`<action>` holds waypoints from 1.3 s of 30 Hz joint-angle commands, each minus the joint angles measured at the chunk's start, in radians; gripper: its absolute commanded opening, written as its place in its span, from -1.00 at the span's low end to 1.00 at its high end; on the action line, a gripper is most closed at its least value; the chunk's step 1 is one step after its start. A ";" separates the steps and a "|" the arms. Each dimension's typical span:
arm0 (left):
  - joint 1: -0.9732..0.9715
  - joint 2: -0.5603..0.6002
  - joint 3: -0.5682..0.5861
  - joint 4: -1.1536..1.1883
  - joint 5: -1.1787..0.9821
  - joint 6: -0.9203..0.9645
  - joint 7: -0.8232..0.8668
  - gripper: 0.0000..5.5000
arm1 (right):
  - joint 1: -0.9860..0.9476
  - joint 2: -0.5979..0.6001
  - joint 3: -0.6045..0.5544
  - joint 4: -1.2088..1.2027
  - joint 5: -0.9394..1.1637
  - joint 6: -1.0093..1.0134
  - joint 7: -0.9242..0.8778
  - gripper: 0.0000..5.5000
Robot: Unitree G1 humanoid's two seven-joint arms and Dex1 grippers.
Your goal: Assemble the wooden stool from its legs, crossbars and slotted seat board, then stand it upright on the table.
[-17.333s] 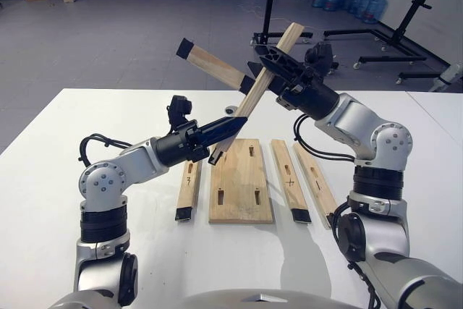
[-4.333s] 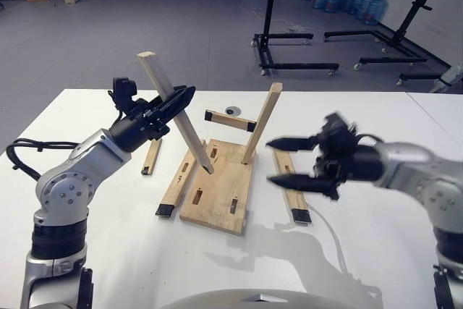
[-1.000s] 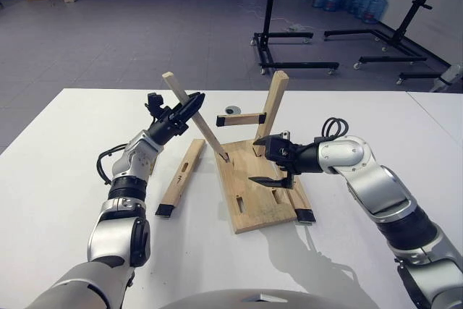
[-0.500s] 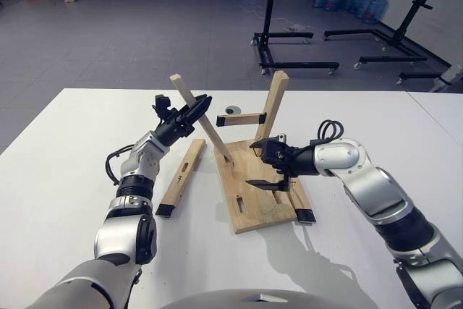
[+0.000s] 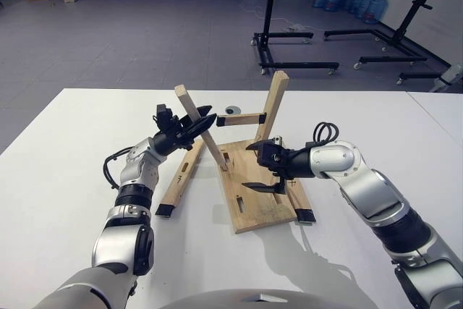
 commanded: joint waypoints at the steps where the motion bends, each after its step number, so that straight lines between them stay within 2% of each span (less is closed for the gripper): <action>1: -0.052 0.010 0.035 0.035 -0.034 0.023 -0.021 -0.27 | 0.007 0.002 0.004 -0.011 0.007 0.013 -0.009 0.70; 7: -0.084 -0.004 0.089 0.082 -0.073 0.024 -0.014 -0.27 | 0.005 0.009 0.011 -0.012 0.007 0.015 -0.013 0.70; 16: -0.104 -0.024 0.066 0.178 0.003 -0.130 -0.035 -0.27 | 0.007 0.016 0.020 -0.014 0.005 0.020 -0.020 0.70; 39: -0.146 -0.037 0.082 0.315 0.041 -0.214 -0.065 -0.27 | 0.008 0.021 0.043 -0.029 0.008 0.024 -0.015 0.70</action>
